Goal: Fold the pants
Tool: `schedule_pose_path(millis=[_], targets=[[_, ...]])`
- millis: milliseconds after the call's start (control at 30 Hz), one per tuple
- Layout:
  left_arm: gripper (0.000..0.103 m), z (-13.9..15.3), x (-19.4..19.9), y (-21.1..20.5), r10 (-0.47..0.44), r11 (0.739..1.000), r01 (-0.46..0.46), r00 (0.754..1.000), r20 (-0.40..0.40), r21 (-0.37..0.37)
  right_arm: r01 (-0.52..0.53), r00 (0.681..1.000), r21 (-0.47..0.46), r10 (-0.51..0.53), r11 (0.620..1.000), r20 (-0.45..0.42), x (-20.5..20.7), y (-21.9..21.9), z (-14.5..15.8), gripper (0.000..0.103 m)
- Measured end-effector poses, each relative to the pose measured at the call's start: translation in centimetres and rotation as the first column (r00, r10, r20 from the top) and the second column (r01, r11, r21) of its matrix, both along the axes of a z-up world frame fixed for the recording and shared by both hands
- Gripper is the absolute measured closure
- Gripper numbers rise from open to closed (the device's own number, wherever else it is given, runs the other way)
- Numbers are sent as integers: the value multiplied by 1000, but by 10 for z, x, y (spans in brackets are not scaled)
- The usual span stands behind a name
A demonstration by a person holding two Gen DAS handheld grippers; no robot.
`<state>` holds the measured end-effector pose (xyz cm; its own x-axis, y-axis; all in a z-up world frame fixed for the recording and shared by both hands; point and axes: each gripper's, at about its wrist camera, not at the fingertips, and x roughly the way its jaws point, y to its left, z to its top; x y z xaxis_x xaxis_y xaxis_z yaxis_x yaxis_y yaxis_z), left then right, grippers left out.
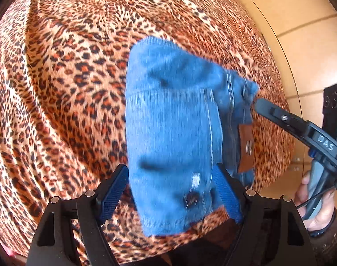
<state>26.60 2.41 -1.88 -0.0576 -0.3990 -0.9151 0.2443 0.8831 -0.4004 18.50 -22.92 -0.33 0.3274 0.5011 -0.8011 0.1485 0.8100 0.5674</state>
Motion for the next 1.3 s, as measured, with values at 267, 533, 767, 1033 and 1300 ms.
schedule_pose_path(millis=[267,533,767,1033,1300], targets=[[20,-50,46,-27,214,970,-209,976,-28,124,-89,989,-39,84,995,-120,51,5,-64,95],[22,-1,16,-17,228,963,-235,971,71,128,-133,989,11,134,991,-56,39,-8,-30,81],[22,51,-62,11,238,957,-253,964,117,142,-206,978,-31,205,978,-37,-20,-8,-7,60],[22,35,-56,36,285,954,-287,958,35,83,-74,990,44,79,996,-120,-47,-40,-36,51],[20,1,-23,52,256,966,-259,961,-108,-17,39,981,155,-8,987,-193,-50,-63,-74,49]])
